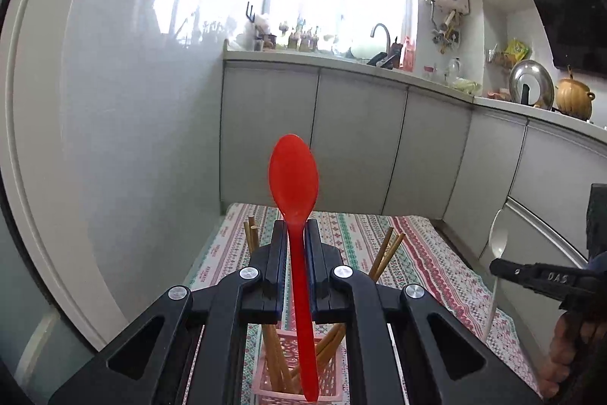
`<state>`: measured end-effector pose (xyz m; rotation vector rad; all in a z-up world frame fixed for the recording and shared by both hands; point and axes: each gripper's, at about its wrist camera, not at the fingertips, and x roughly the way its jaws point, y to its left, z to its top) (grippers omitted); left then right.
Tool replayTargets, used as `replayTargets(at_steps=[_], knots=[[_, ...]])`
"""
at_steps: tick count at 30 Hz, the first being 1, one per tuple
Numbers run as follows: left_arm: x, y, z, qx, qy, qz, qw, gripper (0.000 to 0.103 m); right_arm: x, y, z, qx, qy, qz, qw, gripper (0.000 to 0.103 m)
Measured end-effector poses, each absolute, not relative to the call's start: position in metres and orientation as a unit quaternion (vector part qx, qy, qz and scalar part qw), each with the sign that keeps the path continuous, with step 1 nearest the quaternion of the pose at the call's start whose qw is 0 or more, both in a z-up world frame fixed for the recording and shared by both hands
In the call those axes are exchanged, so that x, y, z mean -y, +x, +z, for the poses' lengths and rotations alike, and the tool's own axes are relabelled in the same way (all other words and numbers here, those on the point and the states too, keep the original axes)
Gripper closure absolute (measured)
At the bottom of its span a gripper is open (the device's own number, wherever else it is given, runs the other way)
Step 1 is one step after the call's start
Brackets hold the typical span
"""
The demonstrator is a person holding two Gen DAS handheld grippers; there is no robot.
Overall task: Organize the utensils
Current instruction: 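Lift the red spoon with the left tool while the right tool grasps a white spoon, then lower the red spoon and white spoon into the pink basket and open both tools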
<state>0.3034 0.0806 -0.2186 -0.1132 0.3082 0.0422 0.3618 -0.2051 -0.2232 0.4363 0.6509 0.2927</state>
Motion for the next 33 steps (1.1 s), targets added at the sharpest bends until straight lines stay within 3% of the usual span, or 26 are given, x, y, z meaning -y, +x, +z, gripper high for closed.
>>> replayTargets(at_steps=[15, 20, 22, 24, 26, 33], knots=[[-0.073, 0.303, -0.279, -0.084, 0.024, 0.050, 0.995, 0.093, 0.194, 0.344, -0.206, -0.253, 0.212, 0.167, 0.929, 0.094], [-0.062, 0.303, -0.299, -0.094, 0.070, 0.044, 0.992, 0.092, 0.195, 0.345, -0.209, -0.251, 0.214, 0.167, 0.929, 0.094], [-0.061, 0.303, -0.304, -0.107, 0.078, 0.041, 0.990, 0.082, 0.196, 0.344, -0.209, -0.249, 0.215, 0.167, 0.929, 0.094], [-0.064, 0.300, -0.303, -0.112, 0.071, 0.038, 0.990, 0.055, 0.195, 0.343, -0.209, -0.247, 0.214, 0.170, 0.930, 0.094], [-0.067, 0.294, -0.298, -0.108, 0.060, 0.047, 0.991, 0.039, 0.194, 0.344, -0.209, -0.248, 0.212, 0.171, 0.930, 0.094], [-0.079, 0.274, -0.247, -0.098, 0.014, 0.035, 0.994, 0.036, 0.181, 0.336, -0.205, -0.233, 0.202, 0.178, 0.935, 0.094]])
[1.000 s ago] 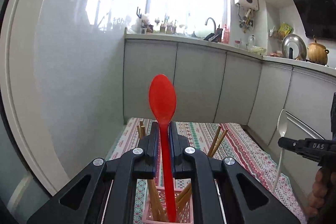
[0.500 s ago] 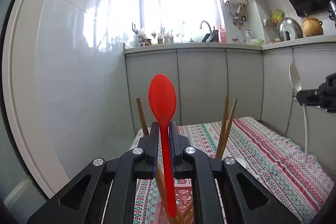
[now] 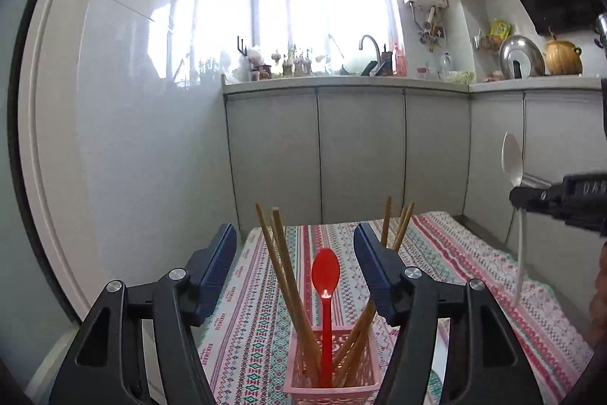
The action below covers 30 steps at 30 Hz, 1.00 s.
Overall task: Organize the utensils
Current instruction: 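Lower the red spoon and white spoon into the pink basket and open both tools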
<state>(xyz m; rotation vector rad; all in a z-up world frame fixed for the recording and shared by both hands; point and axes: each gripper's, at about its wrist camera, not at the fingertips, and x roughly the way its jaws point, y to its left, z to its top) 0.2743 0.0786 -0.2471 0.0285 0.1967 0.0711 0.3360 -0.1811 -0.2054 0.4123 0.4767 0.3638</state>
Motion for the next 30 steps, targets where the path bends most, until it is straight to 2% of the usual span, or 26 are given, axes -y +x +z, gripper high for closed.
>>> replayTargets(at_steps=[2, 6, 10, 17, 30], knots=[[-0.087, 0.264, -0.227, -0.097, -0.007, 0.040, 0.994, 0.035, 0.175, 0.332, -0.203, -0.225, 0.198, 0.186, 0.935, 0.094], [-0.113, 0.247, -0.195, -0.097, -0.073, 0.053, 0.991, 0.022, 0.151, 0.324, -0.201, -0.210, 0.182, 0.208, 0.938, 0.094], [-0.141, 0.248, -0.190, -0.125, -0.131, 0.064, 0.981, 0.022, 0.118, 0.318, -0.200, -0.199, 0.165, 0.233, 0.938, 0.094], [-0.181, 0.275, -0.214, -0.214, -0.189, 0.116, 0.951, 0.022, 0.059, 0.326, -0.218, -0.201, 0.135, 0.242, 0.939, 0.094], [-0.219, 0.289, -0.231, -0.247, -0.261, 0.145, 0.922, 0.022, 0.003, 0.348, -0.263, -0.197, 0.162, 0.206, 0.945, 0.094]])
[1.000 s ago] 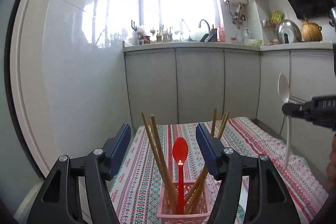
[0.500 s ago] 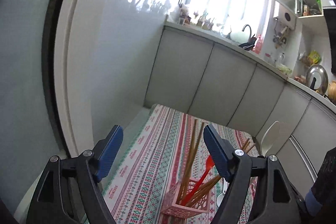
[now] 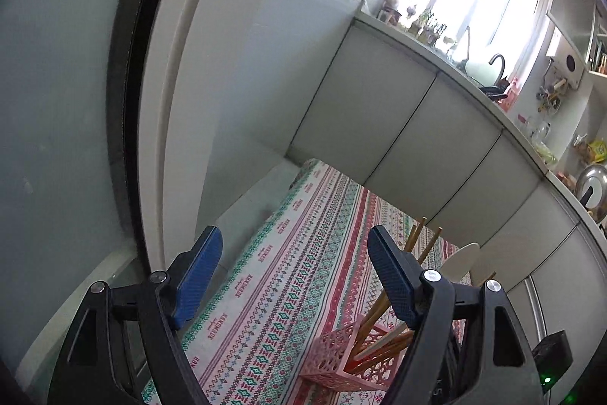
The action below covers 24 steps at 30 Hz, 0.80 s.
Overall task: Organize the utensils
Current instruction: 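Lower the red spoon and white spoon into the pink basket and open both tools, then move the left tool to the white rice paddle and grasp its handle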
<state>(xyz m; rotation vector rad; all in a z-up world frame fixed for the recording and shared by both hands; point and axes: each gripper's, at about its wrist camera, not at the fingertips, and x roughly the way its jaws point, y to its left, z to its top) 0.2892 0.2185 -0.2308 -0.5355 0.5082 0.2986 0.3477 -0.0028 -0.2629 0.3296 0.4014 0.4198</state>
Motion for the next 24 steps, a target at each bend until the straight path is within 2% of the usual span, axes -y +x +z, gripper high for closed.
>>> replayTargets(at_steps=[2, 5, 6, 9, 18, 24], knots=[[-0.218, 0.291, -0.231, -0.247, -0.260, 0.143, 0.922, 0.022, -0.001, 0.345, -0.272, -0.197, 0.156, 0.195, 0.948, 0.093], [-0.216, 0.295, -0.231, -0.252, -0.253, 0.141, 0.923, 0.022, -0.006, 0.343, -0.281, -0.216, 0.137, 0.182, 0.949, 0.084], [-0.214, 0.294, -0.231, -0.253, -0.251, 0.139, 0.924, 0.022, -0.005, 0.342, -0.281, -0.227, 0.131, 0.186, 0.947, 0.078], [-0.210, 0.295, -0.230, -0.251, -0.247, 0.138, 0.926, 0.022, 0.006, 0.337, -0.274, -0.231, 0.148, 0.197, 0.941, 0.049], [-0.195, 0.289, -0.224, -0.249, -0.230, 0.121, 0.933, 0.022, 0.094, 0.320, -0.214, -0.198, 0.218, 0.180, 0.939, 0.049], [-0.175, 0.289, -0.218, -0.249, -0.205, 0.109, 0.940, 0.022, 0.147, 0.326, -0.203, -0.214, 0.246, 0.148, 0.934, 0.047]])
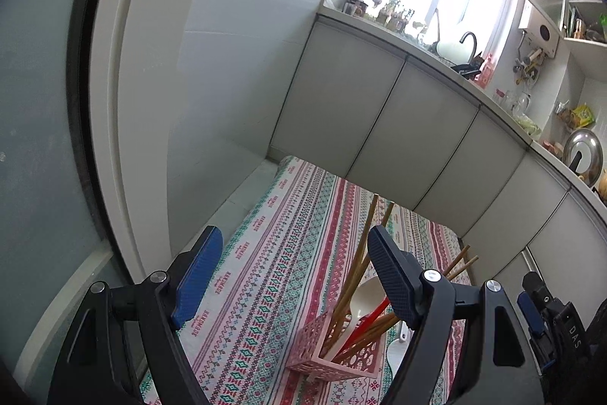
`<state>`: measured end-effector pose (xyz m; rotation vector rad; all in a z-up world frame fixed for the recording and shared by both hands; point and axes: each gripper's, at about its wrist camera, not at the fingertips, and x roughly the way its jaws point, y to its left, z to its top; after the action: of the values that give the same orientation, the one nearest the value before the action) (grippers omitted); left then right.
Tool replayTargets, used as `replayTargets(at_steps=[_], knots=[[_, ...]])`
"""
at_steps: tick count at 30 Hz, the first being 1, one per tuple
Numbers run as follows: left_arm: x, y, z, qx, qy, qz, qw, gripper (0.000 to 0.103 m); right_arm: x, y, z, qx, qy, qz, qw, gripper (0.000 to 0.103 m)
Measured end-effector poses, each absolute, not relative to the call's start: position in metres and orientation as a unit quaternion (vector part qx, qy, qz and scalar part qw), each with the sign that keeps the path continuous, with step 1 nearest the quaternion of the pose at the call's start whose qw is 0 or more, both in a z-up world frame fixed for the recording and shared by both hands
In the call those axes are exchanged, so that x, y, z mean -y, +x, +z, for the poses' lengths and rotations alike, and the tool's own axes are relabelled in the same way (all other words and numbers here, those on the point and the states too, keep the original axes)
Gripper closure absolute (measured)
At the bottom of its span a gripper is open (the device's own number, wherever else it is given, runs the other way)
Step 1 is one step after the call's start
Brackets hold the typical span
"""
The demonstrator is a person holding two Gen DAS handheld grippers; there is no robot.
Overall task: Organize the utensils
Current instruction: 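Move the left tool to the white rice paddle and grasp its handle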
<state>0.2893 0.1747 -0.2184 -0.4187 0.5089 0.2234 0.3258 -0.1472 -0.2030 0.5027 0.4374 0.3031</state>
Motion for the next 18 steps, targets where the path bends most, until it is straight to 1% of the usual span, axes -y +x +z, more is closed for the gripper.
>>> replayTargets(at_steps=[3, 4, 6, 7, 10, 12, 15, 18], knots=[[-0.170, 0.290, -0.218, -0.252, -0.215, 0.106, 0.938, 0.022, 0.133, 0.335, -0.209, -0.263, 0.217, 0.209, 0.916, 0.047], [-0.169, 0.291, -0.219, -0.254, -0.218, 0.103, 0.937, 0.022, 0.124, 0.336, -0.211, -0.283, 0.196, 0.226, 0.911, 0.051], [-0.165, 0.293, -0.220, -0.260, -0.220, 0.099, 0.935, 0.022, 0.105, 0.337, -0.215, -0.304, 0.140, 0.231, 0.913, 0.056], [-0.162, 0.293, -0.219, -0.264, -0.220, 0.093, 0.934, 0.022, 0.103, 0.336, -0.216, -0.305, 0.131, 0.227, 0.916, 0.056], [-0.149, 0.294, -0.214, -0.268, -0.224, 0.057, 0.936, 0.022, 0.122, 0.342, -0.214, -0.311, 0.154, 0.215, 0.913, 0.056], [-0.134, 0.294, -0.208, -0.271, -0.208, 0.036, 0.939, 0.022, 0.140, 0.348, -0.212, -0.318, 0.161, 0.203, 0.912, 0.056], [-0.098, 0.292, -0.202, -0.280, -0.169, 0.001, 0.945, 0.022, 0.170, 0.362, -0.220, -0.362, 0.145, 0.163, 0.906, 0.056], [-0.052, 0.291, -0.204, -0.301, -0.113, -0.036, 0.946, 0.022, 0.206, 0.378, -0.241, -0.414, 0.165, 0.126, 0.886, 0.056]])
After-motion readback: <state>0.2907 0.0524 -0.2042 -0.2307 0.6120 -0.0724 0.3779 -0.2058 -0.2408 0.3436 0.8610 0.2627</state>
